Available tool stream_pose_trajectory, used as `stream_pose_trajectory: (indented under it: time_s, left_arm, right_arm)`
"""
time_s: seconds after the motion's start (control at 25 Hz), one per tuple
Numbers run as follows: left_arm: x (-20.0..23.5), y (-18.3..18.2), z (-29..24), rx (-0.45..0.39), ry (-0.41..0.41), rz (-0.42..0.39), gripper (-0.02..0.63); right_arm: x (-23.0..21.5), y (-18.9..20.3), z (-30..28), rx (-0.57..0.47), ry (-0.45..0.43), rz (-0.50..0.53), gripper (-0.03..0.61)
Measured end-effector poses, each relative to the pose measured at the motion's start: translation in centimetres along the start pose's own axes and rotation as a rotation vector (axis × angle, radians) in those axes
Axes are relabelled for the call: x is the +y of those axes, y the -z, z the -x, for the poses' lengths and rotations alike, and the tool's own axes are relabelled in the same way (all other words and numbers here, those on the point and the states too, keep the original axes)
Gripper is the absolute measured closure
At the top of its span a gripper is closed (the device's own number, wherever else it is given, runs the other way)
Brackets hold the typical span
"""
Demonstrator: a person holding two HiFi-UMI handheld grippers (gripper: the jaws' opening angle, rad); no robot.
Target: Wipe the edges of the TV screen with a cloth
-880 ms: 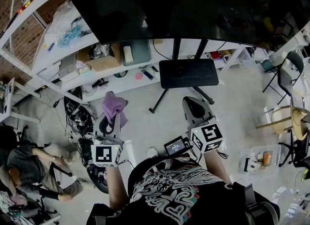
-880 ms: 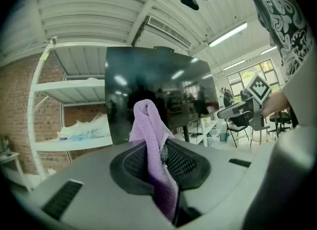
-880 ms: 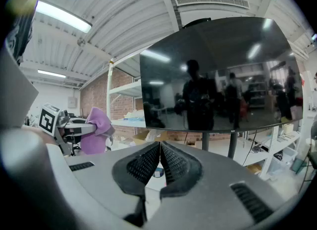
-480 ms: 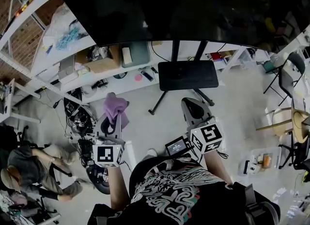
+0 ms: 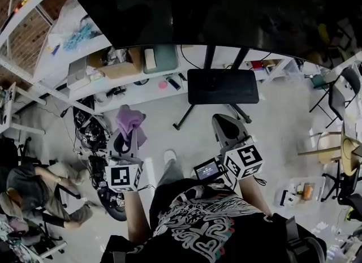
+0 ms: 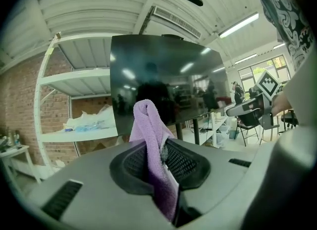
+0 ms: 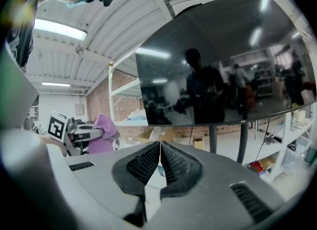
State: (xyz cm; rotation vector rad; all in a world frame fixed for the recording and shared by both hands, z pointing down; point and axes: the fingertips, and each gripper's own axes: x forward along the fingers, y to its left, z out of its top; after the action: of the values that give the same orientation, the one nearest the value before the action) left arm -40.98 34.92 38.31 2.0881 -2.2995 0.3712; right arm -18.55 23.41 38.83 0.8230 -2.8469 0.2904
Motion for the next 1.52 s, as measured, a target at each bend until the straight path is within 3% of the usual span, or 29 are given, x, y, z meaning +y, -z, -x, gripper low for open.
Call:
stream_pose_trajectory:
  time_s: [0.2,0.4,0.6,1.04,1.52]
  left_arm:
    - [3.9,0.8,-3.5,0.006,-0.072,-0.019,0.541]
    - [8.5,0.8,-8.9,0.002,-0.104,-0.056,0.541]
    - [13.6,1.9,-14.1,0.031,-0.085,-0.056,0.541]
    - [21.8,5.3,-22.7,0.092,-0.007,-0.049,0.541]
    - [24.2,7.5,-28.2,0.118,0.087,-0.031,0.541]
  right_arm:
    - [-1.5,-0.7,-3.4,-0.04,0.02,-0.085,0.546]
    - [-3.2,-3.3,-8.8,-0.095,0.058,-0.092,0.546]
    - [-3.6,-4.2,-15.9,-0.043,0.112,-0.01,0.546]
    - [-2.2,-4.6,-27.9,0.02,0.118,-0.001,0.546]
    - [-2.3,-5.2,-31.8,0.023,0.182,-0.016,0.546]
